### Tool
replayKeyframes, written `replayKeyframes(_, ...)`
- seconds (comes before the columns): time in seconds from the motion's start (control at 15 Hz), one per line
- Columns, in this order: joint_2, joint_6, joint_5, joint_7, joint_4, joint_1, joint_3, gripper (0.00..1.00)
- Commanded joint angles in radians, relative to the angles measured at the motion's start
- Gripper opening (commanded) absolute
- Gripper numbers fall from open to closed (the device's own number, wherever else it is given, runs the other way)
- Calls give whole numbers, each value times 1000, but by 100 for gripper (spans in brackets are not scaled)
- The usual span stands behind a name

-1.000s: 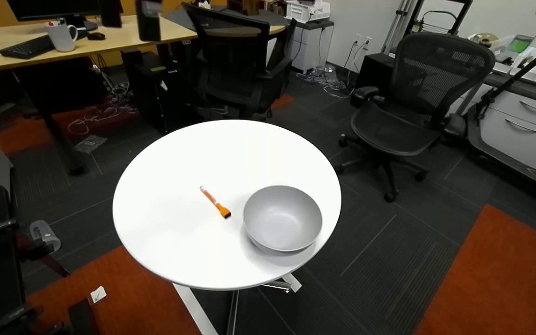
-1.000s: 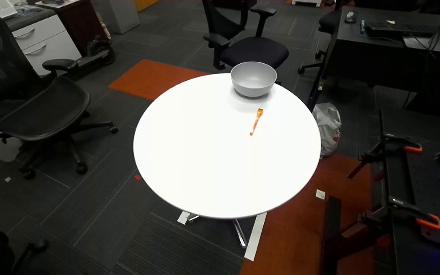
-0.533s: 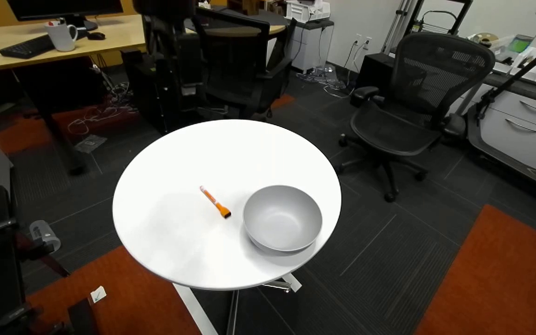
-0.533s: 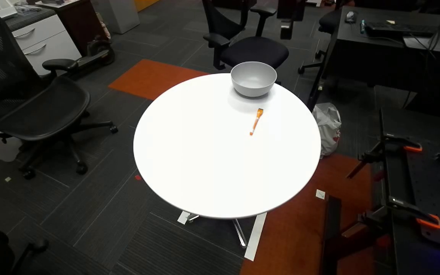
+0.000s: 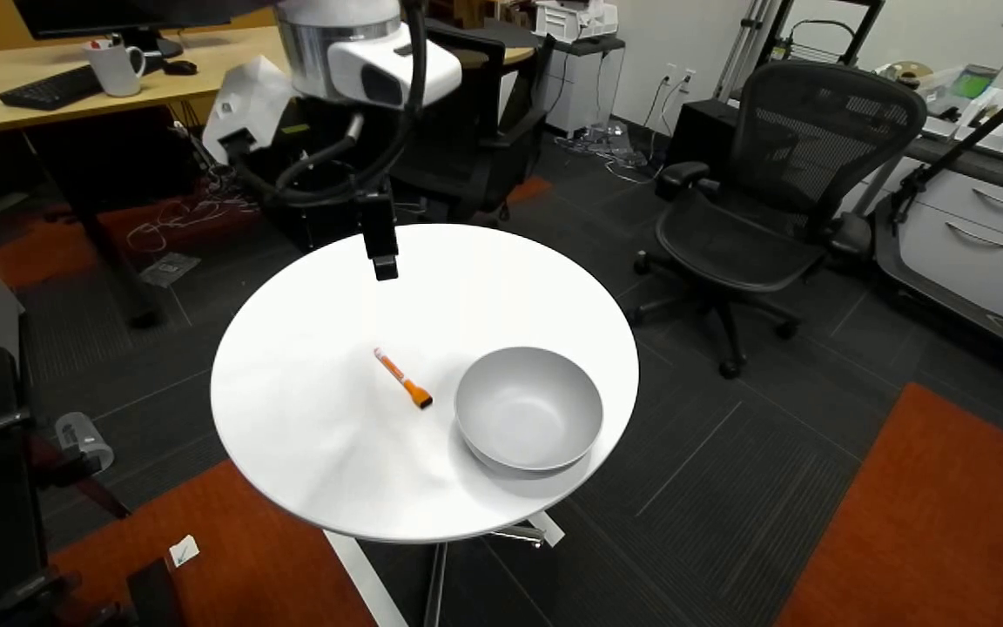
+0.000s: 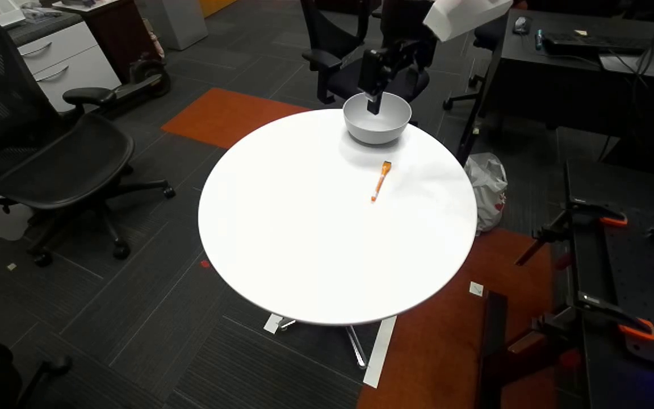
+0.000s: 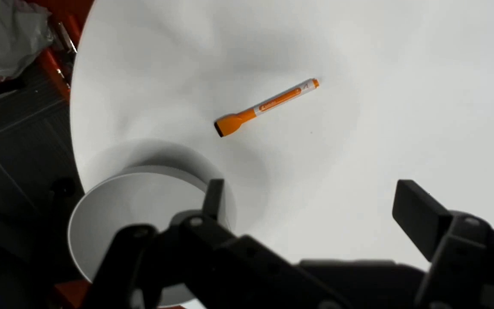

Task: Place the pen in the bowl

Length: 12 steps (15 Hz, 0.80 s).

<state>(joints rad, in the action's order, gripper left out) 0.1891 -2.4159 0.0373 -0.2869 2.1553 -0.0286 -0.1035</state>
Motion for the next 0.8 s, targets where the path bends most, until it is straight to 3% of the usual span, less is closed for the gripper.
replayKeyframes(0.0, 67, -91, -23, -195, -4, 24, -12, 100)
replayKeyframes(0.73, 223, -90, 0, -595, -54, 79, -44, 100)
